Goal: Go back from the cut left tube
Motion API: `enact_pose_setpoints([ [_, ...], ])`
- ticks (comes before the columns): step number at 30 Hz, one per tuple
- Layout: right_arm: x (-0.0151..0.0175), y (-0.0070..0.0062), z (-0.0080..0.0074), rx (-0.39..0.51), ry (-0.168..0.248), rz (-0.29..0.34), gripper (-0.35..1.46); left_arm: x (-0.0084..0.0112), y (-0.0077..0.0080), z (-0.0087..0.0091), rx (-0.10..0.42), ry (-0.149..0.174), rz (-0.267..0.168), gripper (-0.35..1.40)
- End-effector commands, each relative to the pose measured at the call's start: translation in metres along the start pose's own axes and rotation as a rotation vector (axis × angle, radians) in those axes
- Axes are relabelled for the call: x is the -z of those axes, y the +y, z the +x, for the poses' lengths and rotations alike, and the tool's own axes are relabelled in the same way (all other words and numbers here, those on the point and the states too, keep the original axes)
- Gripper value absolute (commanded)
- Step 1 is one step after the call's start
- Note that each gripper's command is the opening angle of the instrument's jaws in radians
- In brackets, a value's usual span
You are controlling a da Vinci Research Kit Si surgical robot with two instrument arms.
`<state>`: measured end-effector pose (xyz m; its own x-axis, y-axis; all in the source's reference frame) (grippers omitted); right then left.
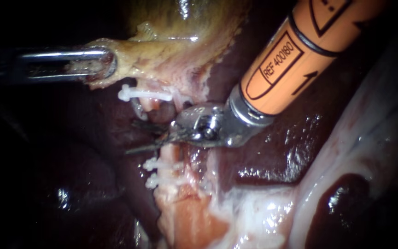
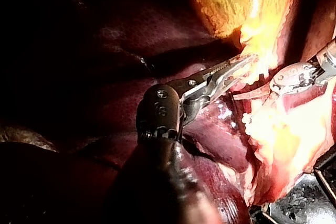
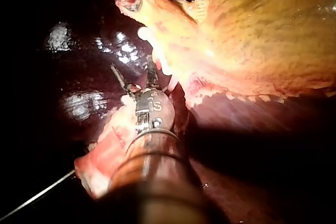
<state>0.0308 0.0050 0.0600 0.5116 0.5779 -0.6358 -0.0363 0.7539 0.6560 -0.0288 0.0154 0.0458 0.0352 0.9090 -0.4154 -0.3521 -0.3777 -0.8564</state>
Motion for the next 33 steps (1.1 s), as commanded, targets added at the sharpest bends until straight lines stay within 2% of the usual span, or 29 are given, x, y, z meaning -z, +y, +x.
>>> enact_pose_setpoints([
  [1,0.0014,-0.0004,0.0002,0.035,-0.001,0.001,1.45,0.0,0.0,0.0,0.0,0.0,-0.001,-0.35],
  [8,0.0093,-0.0017,-0.0004,0.202,-0.003,0.031,1.45,0.0001,-0.0002,0.0,0.0,-0.001,-0.002,-0.35],
  [13,0.014,-0.0018,-0.0011,0.256,-0.001,0.017,1.45,0.0,-0.0003,0.0,0.0,0.001,0.001,-0.35],
  [16,0.0158,-0.0018,-0.0014,0.264,0.0,0.015,1.45,0.0,-0.0004,0.0,0.0,0.001,0.001,-0.35],
  [26,0.0191,-0.0014,-0.0028,0.237,0.001,-0.048,1.45,-0.0005,-0.0006,-0.0003,-0.002,0.002,0.003,-0.35],
  [33,0.02,-0.0011,-0.0032,0.231,0.001,-0.064,1.45,-0.0025,-0.0019,-0.0019,-0.013,0.009,0.01,-0.35],
])
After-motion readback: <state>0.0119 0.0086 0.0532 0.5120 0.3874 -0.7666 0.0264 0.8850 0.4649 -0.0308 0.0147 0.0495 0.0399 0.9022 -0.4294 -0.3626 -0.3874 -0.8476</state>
